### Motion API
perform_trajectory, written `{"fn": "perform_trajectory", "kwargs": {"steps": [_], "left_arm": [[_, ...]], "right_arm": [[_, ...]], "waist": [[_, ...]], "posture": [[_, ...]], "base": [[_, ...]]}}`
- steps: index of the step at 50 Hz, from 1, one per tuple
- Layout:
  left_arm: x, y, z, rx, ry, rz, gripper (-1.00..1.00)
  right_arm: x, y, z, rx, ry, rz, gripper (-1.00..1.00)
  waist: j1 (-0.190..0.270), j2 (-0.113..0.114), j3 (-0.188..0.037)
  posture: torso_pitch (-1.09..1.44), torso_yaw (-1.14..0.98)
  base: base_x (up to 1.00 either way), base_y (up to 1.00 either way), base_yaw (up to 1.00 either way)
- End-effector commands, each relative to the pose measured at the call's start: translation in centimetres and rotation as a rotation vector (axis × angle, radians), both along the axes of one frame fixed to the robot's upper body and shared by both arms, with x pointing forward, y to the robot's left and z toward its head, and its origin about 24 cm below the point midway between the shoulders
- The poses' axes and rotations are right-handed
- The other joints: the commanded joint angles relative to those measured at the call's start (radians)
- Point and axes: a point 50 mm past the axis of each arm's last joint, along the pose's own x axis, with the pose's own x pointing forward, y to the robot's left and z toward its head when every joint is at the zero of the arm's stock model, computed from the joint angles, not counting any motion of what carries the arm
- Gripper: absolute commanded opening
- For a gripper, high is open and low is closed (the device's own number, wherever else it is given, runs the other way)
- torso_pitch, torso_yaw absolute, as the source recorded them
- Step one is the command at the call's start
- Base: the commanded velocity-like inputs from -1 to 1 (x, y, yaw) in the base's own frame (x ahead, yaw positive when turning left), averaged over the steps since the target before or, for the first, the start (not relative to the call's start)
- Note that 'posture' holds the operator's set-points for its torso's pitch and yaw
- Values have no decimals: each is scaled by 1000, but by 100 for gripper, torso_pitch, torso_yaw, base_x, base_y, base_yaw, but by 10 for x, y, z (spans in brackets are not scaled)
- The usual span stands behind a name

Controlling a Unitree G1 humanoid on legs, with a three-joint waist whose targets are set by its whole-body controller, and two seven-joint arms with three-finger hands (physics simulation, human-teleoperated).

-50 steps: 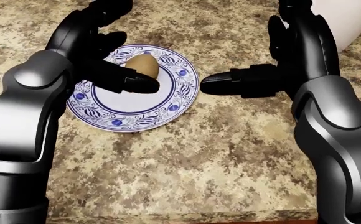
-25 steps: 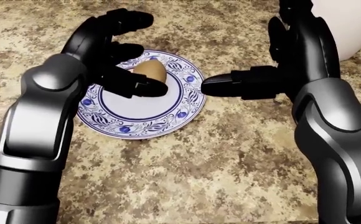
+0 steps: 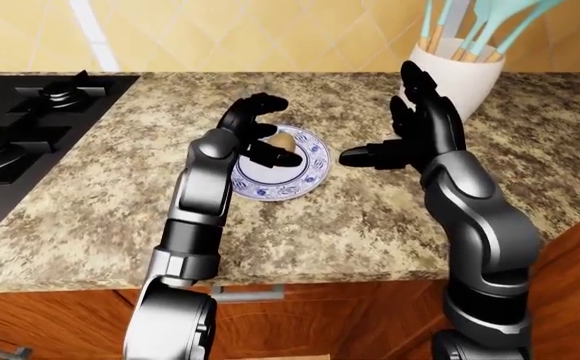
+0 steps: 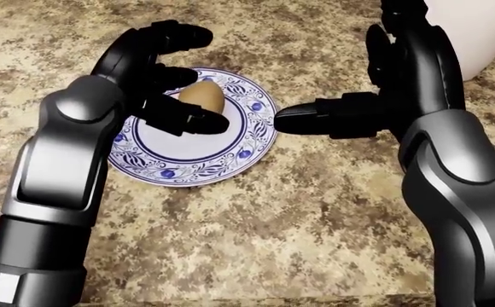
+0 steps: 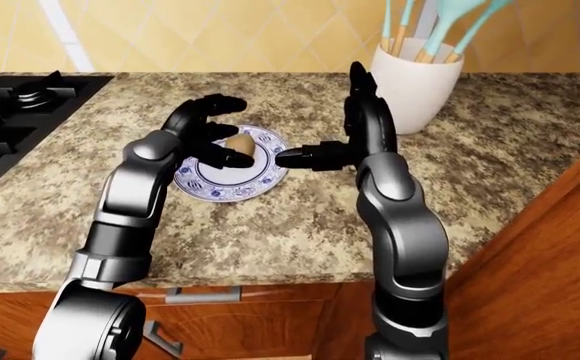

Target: Place the potato on the rack of the oven.

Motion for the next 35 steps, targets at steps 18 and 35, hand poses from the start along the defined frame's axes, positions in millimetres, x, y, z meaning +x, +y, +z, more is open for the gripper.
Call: {"fn": "perform_trajectory", "kwargs": {"steps": [18,35], "left_arm": [[4,-2,21,35,-117,7,46],[8,-3,14,112,-153,24,45]], "right_arm": [[-5,1,12,7,-88,1,100],[-5,0,13,10,-89,3,100]], "waist": [[-2,1,-34],[-3,1,-38]], "posture": [[0,0],[0,0]], "base": [[0,0,0],[0,0,0]]}}
